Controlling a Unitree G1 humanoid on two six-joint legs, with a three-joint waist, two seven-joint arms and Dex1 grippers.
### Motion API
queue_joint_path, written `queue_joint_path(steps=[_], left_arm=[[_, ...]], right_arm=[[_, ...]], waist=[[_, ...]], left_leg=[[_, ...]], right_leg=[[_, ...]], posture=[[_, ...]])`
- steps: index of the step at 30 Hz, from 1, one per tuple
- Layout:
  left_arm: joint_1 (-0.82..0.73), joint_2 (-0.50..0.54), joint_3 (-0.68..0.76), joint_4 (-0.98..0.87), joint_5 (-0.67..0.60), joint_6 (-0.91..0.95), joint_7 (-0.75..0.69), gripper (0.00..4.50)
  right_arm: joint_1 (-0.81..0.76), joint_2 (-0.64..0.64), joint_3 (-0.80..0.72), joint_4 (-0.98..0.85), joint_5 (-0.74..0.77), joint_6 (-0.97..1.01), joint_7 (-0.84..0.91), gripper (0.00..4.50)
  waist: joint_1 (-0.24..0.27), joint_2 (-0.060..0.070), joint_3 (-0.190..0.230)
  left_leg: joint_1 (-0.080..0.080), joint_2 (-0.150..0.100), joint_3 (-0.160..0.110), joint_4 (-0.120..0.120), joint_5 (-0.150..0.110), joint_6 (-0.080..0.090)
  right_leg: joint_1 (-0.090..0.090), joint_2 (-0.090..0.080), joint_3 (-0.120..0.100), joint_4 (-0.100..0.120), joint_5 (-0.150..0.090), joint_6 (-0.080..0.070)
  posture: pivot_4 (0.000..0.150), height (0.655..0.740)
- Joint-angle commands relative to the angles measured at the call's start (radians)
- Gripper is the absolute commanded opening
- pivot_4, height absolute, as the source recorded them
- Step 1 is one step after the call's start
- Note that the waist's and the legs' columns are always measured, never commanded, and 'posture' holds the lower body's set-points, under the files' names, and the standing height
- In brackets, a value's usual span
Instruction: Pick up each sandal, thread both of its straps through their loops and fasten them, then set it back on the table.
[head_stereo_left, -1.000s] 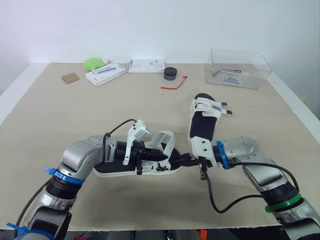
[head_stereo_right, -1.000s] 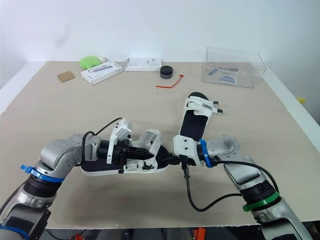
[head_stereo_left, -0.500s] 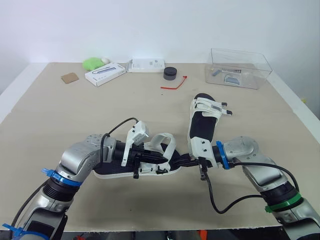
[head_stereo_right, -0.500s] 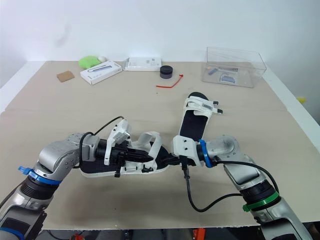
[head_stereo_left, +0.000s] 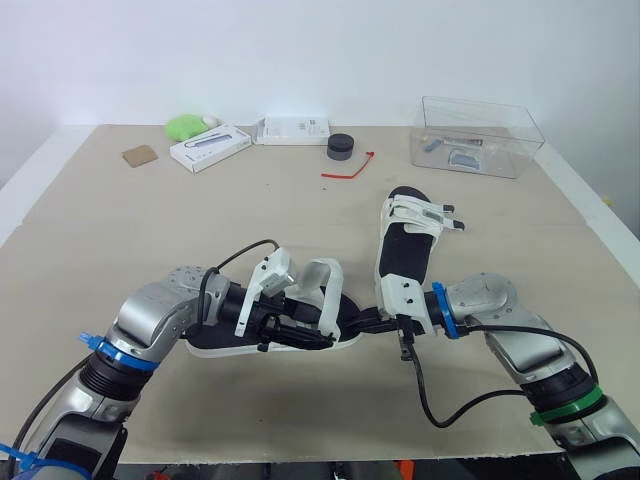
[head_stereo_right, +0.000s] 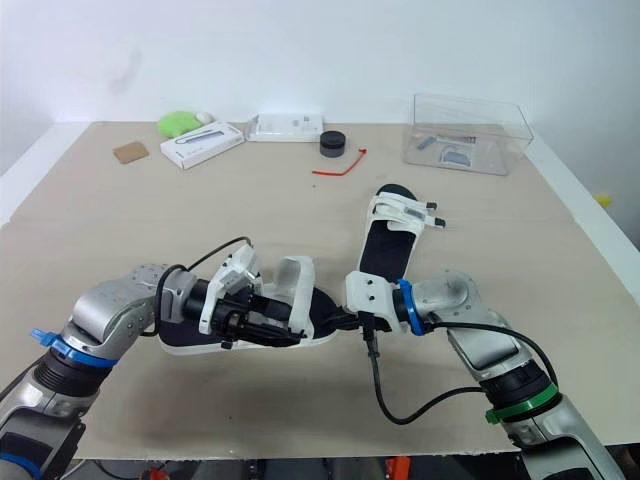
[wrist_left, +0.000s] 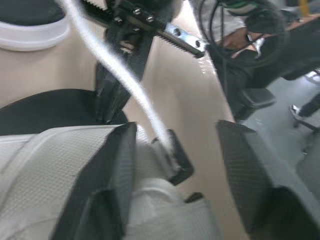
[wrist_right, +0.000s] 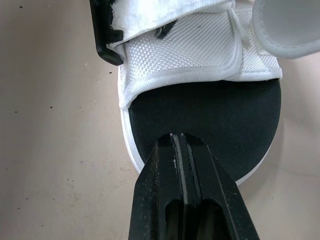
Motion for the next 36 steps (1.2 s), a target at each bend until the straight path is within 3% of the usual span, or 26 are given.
queue_joint_path(steps=[1, 16, 25, 26, 27, 30, 36], left_arm=[[-0.044, -0.002, 0.015, 0.03, 0.004, -0.004, -0.011, 2.38], [-0.142, -0.108, 0.071, 0.161, 0.013, 0.012, 0.057, 2.38], [-0.162, -0.122, 0.073, 0.171, 0.011, 0.028, 0.038, 2.38], [-0.162, -0.121, 0.067, 0.17, 0.017, 0.028, 0.037, 1.88], [-0.161, -0.121, 0.063, 0.17, 0.022, 0.027, 0.037, 1.66], [-0.153, -0.106, 0.047, 0.158, 0.034, 0.022, 0.018, 0.19], [-0.127, -0.057, 0.022, 0.151, 0.057, -0.01, -0.035, 0.07]], right_arm=[[-0.001, -0.012, 0.004, 0.024, -0.027, 0.003, -0.002, 0.0], [0.002, -0.011, 0.0, 0.025, -0.028, 0.005, -0.006, 0.0], [-0.001, -0.011, 0.0, 0.029, -0.03, 0.005, -0.007, 0.0], [-0.002, -0.011, 0.0, 0.03, -0.031, 0.005, -0.006, 0.0], [-0.003, -0.011, 0.0, 0.031, -0.031, 0.004, -0.006, 0.0], [-0.003, -0.011, -0.001, 0.031, -0.031, 0.004, -0.006, 0.0], [-0.004, -0.012, 0.0, 0.032, -0.032, 0.002, -0.005, 0.0]], waist=[[0.0, 0.0, 0.0], [0.0, 0.0, 0.0], [0.0, 0.0, 0.0], [0.0, 0.0, 0.0], [0.0, 0.0, 0.0], [0.0, 0.0, 0.0], [0.0, 0.0, 0.0]], left_leg=[[0.0, 0.0, 0.0, 0.0, 0.0, 0.0], [0.0, 0.0, 0.0, 0.001, 0.0, 0.0], [0.0, 0.0, 0.0, 0.001, 0.0, 0.0], [0.0, 0.0, 0.0, 0.001, 0.0, 0.0], [0.0, 0.0, 0.0, 0.001, 0.0, 0.0], [0.0, 0.0, 0.0, 0.001, 0.0, 0.0], [0.0, 0.0, 0.0, 0.001, 0.0, 0.0]], right_leg=[[0.0, 0.0, 0.0, 0.0, 0.0, 0.0], [0.0, -0.001, 0.0, 0.0, 0.001, 0.001], [0.0, -0.001, 0.0, 0.0, 0.001, 0.001], [0.0, -0.001, 0.001, 0.0, 0.001, 0.002], [0.0, -0.001, 0.001, 0.0, 0.001, 0.002], [0.0, -0.001, 0.001, 0.0, 0.001, 0.002], [0.0, -0.001, 0.001, 0.0, 0.001, 0.002]], posture=[[0.15, 0.74], [0.15, 0.74], [0.15, 0.74], [0.15, 0.74], [0.15, 0.74], [0.15, 0.74], [0.15, 0.74]])
